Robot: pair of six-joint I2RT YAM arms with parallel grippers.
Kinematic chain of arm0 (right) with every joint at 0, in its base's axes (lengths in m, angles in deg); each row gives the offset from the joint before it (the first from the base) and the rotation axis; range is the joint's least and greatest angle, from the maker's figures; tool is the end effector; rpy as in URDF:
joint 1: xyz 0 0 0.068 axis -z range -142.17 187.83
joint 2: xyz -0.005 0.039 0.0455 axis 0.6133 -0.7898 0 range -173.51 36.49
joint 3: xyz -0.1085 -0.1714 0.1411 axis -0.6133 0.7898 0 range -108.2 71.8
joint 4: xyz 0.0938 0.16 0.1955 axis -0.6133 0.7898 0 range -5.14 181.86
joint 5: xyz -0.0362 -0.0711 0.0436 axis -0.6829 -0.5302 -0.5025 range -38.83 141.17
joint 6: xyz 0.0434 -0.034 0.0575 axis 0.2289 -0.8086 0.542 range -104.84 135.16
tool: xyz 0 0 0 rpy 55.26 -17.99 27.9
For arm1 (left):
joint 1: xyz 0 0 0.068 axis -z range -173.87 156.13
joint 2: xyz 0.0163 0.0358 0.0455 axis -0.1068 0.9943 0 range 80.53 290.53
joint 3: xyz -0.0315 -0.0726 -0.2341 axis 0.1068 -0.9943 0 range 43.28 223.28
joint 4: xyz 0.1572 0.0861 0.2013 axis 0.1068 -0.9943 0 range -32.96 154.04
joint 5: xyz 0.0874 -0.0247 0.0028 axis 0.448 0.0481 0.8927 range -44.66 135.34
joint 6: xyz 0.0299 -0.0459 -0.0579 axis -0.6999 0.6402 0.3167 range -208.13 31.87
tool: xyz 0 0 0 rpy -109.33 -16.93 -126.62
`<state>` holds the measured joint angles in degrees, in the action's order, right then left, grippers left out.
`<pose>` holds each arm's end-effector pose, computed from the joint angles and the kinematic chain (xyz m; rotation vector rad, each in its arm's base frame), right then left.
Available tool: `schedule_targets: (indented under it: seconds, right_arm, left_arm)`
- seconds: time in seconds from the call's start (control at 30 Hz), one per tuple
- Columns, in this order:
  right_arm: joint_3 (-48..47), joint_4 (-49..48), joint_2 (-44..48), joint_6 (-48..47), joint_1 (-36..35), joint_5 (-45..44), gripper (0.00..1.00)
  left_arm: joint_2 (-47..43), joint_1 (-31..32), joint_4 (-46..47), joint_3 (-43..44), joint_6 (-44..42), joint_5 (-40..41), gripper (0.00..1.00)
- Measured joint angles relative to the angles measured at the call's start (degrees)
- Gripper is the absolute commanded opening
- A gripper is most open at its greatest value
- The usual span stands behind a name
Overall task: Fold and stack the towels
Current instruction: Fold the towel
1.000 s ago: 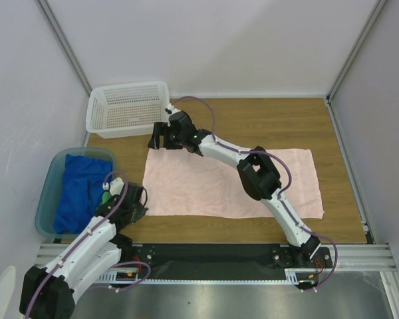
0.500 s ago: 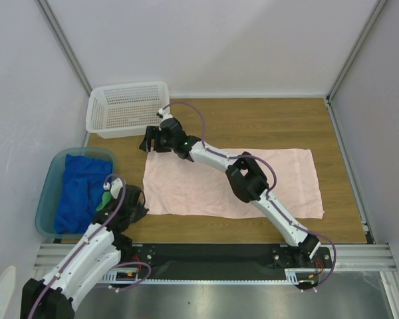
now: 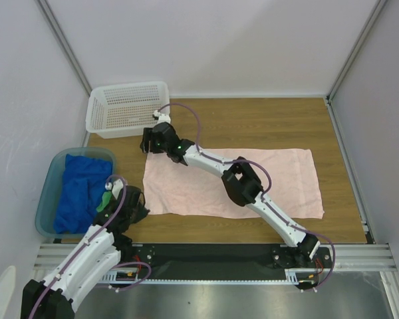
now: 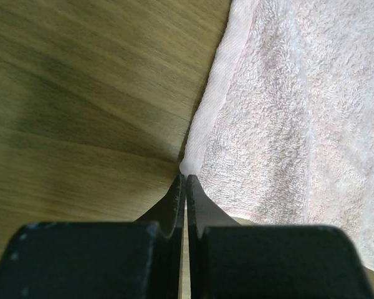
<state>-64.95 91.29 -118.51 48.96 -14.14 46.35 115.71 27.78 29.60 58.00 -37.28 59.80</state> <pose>0.3890 0.4878 0.1320 -0.2769 2.0917 0.8549 0.1600 -0.0451 0.1030 -0.7259 2.3897 -0.2115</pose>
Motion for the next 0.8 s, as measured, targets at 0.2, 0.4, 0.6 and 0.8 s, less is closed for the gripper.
schedule_targets:
  seconds: [0.2,0.4,0.6,0.8]
  right_arm:
    - [-3.32,0.94,-3.63,-1.55,-0.46,-3.15,0.68]
    - [-3.76,0.68,-3.98,-2.86,-0.81,-5.07,0.64]
    - [-4.48,0.22,-4.83,-4.63,-1.49,-6.43,0.51]
    - [-4.52,0.09,-5.20,-7.06,-3.04,-7.72,0.40]
  left_arm:
    - [-0.46,0.00,0.85,-0.11,-0.87,-1.14,0.00]
    - [-0.74,0.00,1.49,-0.52,-1.51,-1.75,0.00]
    - [-0.74,0.00,2.08,-0.81,-1.95,-2.34,0.01]
    - [-0.79,0.00,2.23,-0.81,-1.99,-2.71,0.00]
